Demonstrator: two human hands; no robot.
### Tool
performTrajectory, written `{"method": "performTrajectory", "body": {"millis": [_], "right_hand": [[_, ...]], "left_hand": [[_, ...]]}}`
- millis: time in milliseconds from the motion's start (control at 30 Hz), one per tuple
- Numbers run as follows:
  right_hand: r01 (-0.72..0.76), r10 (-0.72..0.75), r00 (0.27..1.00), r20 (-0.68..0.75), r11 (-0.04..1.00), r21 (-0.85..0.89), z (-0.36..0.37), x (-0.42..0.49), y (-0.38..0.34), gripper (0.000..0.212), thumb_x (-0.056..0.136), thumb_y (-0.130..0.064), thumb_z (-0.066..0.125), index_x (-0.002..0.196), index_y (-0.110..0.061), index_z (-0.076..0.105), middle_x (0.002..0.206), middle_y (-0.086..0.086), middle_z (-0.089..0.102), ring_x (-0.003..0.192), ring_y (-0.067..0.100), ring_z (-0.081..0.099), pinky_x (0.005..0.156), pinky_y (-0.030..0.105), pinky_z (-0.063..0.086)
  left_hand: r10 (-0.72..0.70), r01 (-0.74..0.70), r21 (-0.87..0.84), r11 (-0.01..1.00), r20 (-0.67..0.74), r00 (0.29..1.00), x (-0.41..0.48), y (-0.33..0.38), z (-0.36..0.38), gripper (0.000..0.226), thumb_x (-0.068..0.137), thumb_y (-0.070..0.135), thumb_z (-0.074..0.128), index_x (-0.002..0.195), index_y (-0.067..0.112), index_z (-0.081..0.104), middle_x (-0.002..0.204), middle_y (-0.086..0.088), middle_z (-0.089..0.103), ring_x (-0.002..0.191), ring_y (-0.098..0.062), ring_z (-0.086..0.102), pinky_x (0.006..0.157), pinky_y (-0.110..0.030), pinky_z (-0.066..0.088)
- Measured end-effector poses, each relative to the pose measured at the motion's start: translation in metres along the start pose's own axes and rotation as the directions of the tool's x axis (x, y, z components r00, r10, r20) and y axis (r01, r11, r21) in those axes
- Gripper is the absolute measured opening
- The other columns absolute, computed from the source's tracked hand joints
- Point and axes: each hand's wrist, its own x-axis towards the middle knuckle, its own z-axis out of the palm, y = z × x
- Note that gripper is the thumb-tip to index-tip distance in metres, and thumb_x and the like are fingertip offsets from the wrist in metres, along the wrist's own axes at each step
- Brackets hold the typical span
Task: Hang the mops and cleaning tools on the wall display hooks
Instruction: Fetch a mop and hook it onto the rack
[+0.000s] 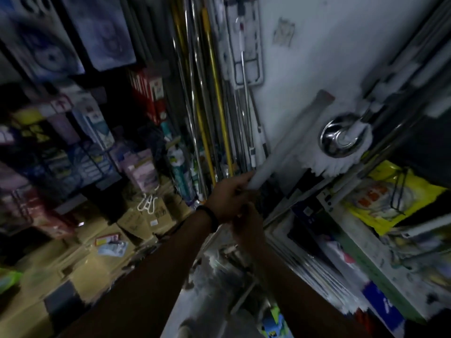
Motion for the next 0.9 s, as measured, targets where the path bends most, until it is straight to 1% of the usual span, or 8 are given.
{"method": "performTrajectory", "body": {"millis": [100,167,267,333,400,567,767,900], "right_hand": [[0.002,-0.013,0.996,0.086,0.992,0.126,-0.043,0.006,-0.031,0.023,0.093,-0.038,0.065,0.112,-0.026,0.074,0.107,0.005,0.077,0.102,0.028,0.074,0.093,0.049,0.06],[0.043,-0.065,0.994,0.085,0.971,0.233,-0.076,0.01,-0.051,0.013,0.081,-0.044,0.069,0.088,-0.034,0.075,0.086,0.0,0.077,0.084,0.027,0.074,0.084,0.054,0.061],[0.148,-0.108,0.986,-0.129,0.923,0.355,-0.139,0.008,-0.095,0.012,0.07,-0.036,0.074,0.079,-0.029,0.076,0.071,0.005,0.076,0.069,0.03,0.075,0.07,0.049,0.062],[0.267,-0.156,0.949,-0.272,0.856,0.442,-0.184,0.009,-0.126,0.012,0.078,-0.023,0.076,0.089,-0.025,0.078,0.082,0.004,0.08,0.078,0.025,0.078,0.072,0.043,0.061],[0.373,-0.206,0.906,-0.369,0.8,0.47,-0.228,0.007,-0.16,0.015,0.087,-0.026,0.075,0.102,-0.028,0.076,0.094,0.004,0.081,0.09,0.026,0.08,0.076,0.044,0.061],[0.544,-0.371,0.786,-0.494,0.796,0.267,-0.312,0.001,-0.221,0.014,0.097,-0.026,0.077,0.103,-0.037,0.074,0.094,-0.002,0.082,0.086,0.018,0.08,0.076,0.044,0.064],[0.549,-0.398,0.67,-0.627,0.834,0.058,-0.371,0.004,-0.26,0.023,0.084,-0.037,0.087,0.1,-0.041,0.071,0.083,-0.011,0.08,0.074,0.01,0.078,0.074,0.048,0.066],[0.554,-0.389,0.606,-0.694,0.832,0.018,-0.413,0.009,-0.284,0.026,0.086,-0.03,0.087,0.108,-0.03,0.072,0.079,-0.01,0.076,0.07,0.003,0.075,0.067,0.029,0.065]], "left_hand": [[0.052,-0.054,-0.098,0.994,-0.024,0.998,0.01,0.033,-0.017,0.053,0.098,0.028,0.068,0.149,0.028,0.054,0.137,0.012,0.064,0.113,0.004,0.063,0.095,-0.023,0.053],[0.09,-0.098,-0.198,0.975,-0.05,0.995,0.018,0.057,-0.029,0.052,0.097,0.023,0.071,0.147,0.026,0.056,0.133,0.011,0.067,0.11,0.006,0.065,0.092,-0.021,0.054],[0.167,-0.183,-0.248,0.951,-0.083,0.982,0.036,0.089,-0.041,0.052,0.095,0.024,0.072,0.145,0.025,0.058,0.13,0.003,0.072,0.117,-0.019,0.069,0.096,-0.04,0.058],[0.212,-0.228,-0.275,0.934,-0.089,0.973,0.049,0.111,-0.046,0.05,0.095,0.021,0.071,0.143,0.028,0.06,0.127,0.002,0.074,0.116,-0.023,0.07,0.098,-0.048,0.057],[0.242,-0.251,-0.312,0.916,-0.068,0.968,0.061,0.135,-0.05,0.051,0.095,0.02,0.072,0.143,0.032,0.06,0.122,0.001,0.075,0.11,-0.029,0.072,0.095,-0.053,0.058],[0.365,-0.358,-0.372,0.856,-0.055,0.929,0.088,0.205,-0.058,0.052,0.094,0.012,0.074,0.14,0.033,0.063,0.098,-0.01,0.08,0.086,-0.048,0.071,0.078,-0.048,0.063],[0.455,-0.462,-0.343,0.818,-0.105,0.884,0.129,0.285,-0.056,0.05,0.089,0.019,0.079,0.125,0.052,0.069,0.087,-0.008,0.08,0.081,-0.031,0.077,0.075,-0.047,0.064],[0.486,-0.504,-0.346,0.792,-0.143,0.862,0.158,0.335,-0.055,0.05,0.084,0.02,0.084,0.119,0.053,0.072,0.084,-0.008,0.08,0.079,-0.024,0.075,0.076,-0.058,0.063]]}}
